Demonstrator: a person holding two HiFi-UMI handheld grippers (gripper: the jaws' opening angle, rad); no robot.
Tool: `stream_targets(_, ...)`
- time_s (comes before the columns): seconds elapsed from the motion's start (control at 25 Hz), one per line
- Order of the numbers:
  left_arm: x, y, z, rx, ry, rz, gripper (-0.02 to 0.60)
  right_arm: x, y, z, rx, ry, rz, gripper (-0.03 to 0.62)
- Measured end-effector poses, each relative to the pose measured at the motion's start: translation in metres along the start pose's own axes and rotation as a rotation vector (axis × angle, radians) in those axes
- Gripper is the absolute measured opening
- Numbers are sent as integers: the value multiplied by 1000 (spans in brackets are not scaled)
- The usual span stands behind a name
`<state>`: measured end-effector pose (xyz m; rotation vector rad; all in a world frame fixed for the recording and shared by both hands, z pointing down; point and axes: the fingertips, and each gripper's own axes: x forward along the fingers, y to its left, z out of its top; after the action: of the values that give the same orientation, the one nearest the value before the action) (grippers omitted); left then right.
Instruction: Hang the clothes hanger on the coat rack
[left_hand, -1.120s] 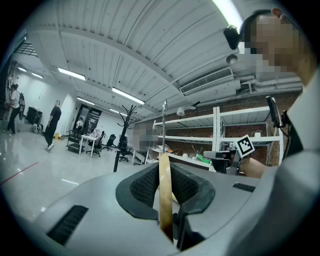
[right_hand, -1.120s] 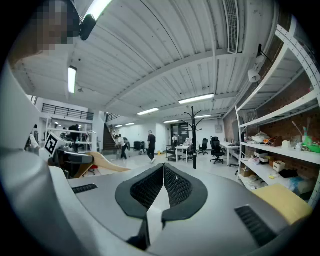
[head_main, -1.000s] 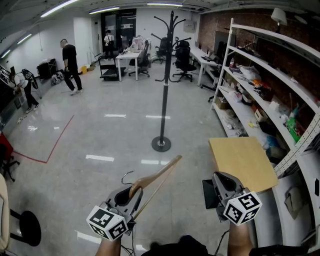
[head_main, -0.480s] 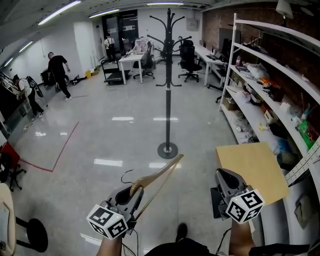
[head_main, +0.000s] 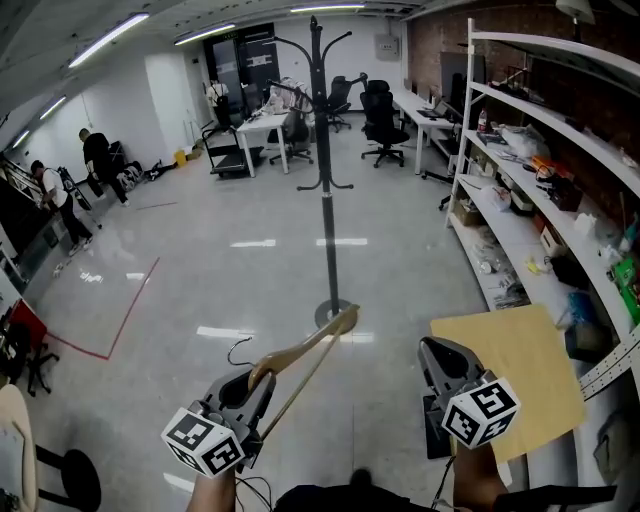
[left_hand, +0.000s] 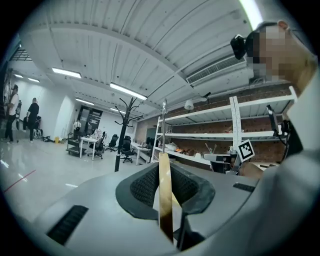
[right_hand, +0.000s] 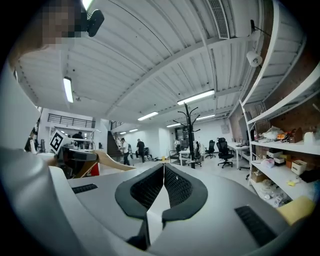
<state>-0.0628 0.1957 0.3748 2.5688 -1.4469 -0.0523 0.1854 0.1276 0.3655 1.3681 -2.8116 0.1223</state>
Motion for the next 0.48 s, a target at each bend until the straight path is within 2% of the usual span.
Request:
stream_targets(0.12,23,9,1,20,21,4,52,18,-16,-3,10,8,7,8)
stream_targets(0.24,42,20,3,87,46,9,52,39,-21,-4,-2,16,19,6)
stream_targets(0.4,73,40,5,51,35,-45,52,69,-38,-9,6,29,14,6)
stream_targets(0.48,93,57,8,57,37,-57,52,89,-48,-7,1,40,0,8)
